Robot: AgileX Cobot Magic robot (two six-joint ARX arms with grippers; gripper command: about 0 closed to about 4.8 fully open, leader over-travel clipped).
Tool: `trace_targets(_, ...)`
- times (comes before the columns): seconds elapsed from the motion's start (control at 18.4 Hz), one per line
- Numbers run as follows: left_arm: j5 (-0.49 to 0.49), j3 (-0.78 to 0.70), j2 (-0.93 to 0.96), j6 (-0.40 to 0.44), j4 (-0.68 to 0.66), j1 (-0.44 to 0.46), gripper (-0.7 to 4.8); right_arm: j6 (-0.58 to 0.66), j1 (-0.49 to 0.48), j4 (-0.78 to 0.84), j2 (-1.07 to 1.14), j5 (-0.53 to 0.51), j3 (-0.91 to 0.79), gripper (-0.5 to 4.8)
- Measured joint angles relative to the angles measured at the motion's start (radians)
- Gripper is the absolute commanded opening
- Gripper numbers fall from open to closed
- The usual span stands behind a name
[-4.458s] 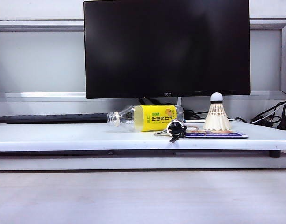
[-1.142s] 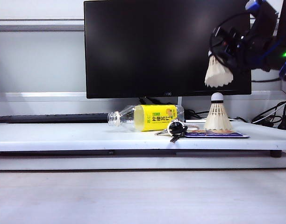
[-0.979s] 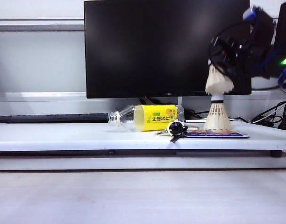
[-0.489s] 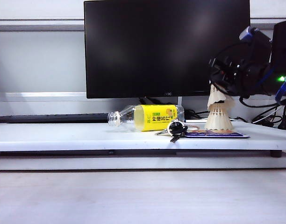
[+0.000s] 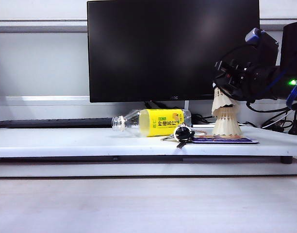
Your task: Stack the badminton balls on the table vertically.
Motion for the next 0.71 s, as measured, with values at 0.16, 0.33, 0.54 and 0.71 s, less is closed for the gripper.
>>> trace_targets(0.16, -0.001, 0.000, 0.000, 0.000, 0.000, 0.000, 2.46, 0.000, 0.000, 0.000, 0.000, -0.001, 0.000, 0.94)
trace_targets(0.33, -0.007, 0.000, 0.000, 0.000, 0.000, 0.000, 2.46, -0.010, 0.000, -0.001, 0.000, -0.001, 0.000, 0.96)
trace_targets(0.54, -0.007, 0.000, 0.000, 0.000, 0.001, 0.000, 2.46, -0.023, 0.000, -0.020, 0.000, -0.001, 0.000, 1.18)
trace_targets(0.71, -0.007, 0.000, 0.000, 0.000, 0.006, 0.000, 2.46, -0.024, 0.000, -0.023, 0.000, -0.001, 0.000, 1.46)
